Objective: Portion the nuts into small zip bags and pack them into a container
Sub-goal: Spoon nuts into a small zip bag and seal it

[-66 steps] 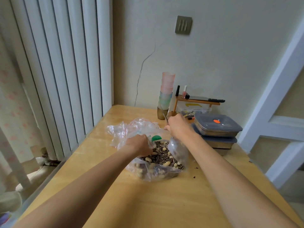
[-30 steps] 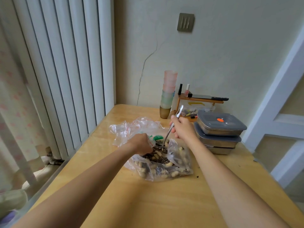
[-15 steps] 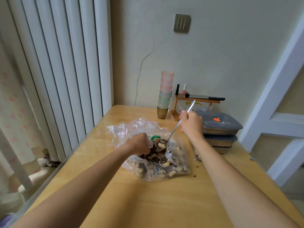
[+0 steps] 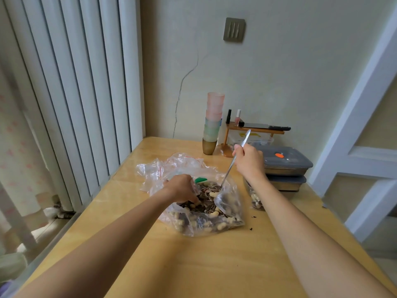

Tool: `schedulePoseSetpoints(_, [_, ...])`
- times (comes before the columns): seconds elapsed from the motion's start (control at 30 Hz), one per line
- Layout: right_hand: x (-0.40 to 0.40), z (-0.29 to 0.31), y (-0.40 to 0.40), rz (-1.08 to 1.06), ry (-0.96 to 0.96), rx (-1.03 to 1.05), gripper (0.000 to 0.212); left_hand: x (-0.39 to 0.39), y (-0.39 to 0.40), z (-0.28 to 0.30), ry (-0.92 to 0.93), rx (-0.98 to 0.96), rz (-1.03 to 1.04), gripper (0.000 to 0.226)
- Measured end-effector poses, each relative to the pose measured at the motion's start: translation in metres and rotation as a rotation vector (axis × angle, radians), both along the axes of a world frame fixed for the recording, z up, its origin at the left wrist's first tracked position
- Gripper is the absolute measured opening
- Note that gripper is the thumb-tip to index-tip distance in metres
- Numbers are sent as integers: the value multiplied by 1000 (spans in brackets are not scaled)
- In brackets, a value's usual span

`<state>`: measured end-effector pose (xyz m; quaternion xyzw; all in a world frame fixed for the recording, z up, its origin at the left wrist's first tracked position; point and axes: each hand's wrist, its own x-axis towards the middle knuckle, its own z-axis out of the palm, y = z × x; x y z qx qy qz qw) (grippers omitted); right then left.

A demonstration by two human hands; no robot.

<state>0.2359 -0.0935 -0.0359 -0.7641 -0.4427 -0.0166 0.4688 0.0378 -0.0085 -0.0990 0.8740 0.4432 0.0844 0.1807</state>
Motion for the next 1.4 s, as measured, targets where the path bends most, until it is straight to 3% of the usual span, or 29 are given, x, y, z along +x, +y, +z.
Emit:
schedulePoseSetpoints(0.17, [5, -11, 1, 7, 71, -21, 39, -4, -2, 5, 7, 0, -26, 40])
schedulePoseSetpoints(0.5, [4, -4, 2, -23, 114, 56, 39, -5, -3, 6, 27, -37, -29, 50])
schedulePoseSetpoints(0.63, [5, 6, 3, -105, 148, 82, 41, -6, -1, 7, 13, -19, -36, 33])
schedulePoseSetpoints(0.83, [1, 14, 1, -119, 172, 90, 40, -3, -3, 8, -9, -17, -43, 27])
schedulePoseSetpoints(1.07, [-13, 22, 0, 33, -13, 107, 38, 3, -7, 10, -60, -57, -51, 17])
schedulePoseSetpoints(1.2, [-25, 34, 0, 127, -209, 156, 38, 5, -6, 8, -74, -106, -57, 20])
schedulePoseSetpoints(1.4, [-38, 43, 7, 155, -356, 192, 40, 5, -7, 8, -148, -174, -49, 28])
